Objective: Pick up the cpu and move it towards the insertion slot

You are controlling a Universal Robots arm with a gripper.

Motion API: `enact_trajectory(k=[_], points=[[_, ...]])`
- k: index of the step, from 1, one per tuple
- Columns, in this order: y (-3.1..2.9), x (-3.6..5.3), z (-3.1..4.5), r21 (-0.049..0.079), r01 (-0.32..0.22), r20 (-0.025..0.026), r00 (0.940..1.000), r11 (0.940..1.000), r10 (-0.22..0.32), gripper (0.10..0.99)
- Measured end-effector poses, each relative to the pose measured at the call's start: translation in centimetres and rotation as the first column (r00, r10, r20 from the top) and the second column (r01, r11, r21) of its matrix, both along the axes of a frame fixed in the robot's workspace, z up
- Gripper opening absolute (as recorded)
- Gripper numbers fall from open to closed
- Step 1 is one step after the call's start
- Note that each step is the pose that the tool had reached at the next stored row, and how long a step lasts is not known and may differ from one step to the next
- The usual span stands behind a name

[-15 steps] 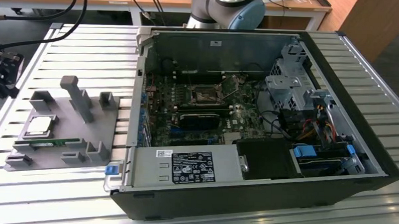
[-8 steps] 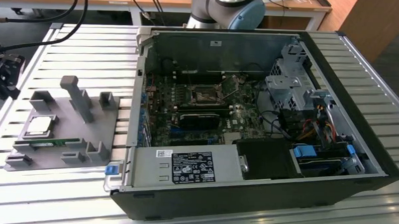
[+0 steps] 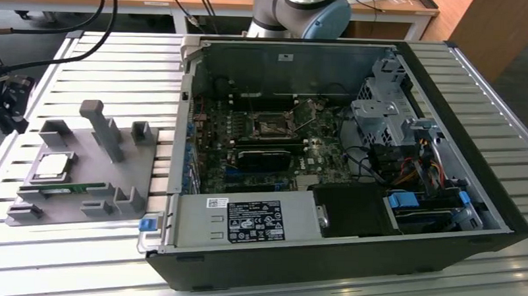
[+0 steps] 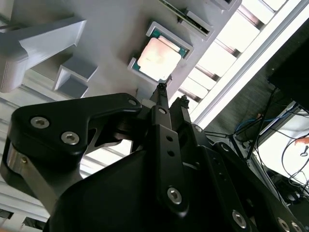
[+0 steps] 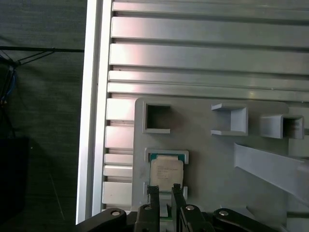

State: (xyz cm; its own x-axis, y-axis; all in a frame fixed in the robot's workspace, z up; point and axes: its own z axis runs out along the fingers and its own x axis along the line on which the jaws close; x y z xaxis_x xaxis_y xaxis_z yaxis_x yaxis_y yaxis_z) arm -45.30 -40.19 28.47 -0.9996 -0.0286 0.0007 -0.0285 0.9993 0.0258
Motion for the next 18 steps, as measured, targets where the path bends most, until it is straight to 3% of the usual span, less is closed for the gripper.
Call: enact_trajectory(k=[18], points=[[0.0,0.0,-1.0,0.0,-0.001,-0.0001,1.0,1.0,0.001,0.247]])
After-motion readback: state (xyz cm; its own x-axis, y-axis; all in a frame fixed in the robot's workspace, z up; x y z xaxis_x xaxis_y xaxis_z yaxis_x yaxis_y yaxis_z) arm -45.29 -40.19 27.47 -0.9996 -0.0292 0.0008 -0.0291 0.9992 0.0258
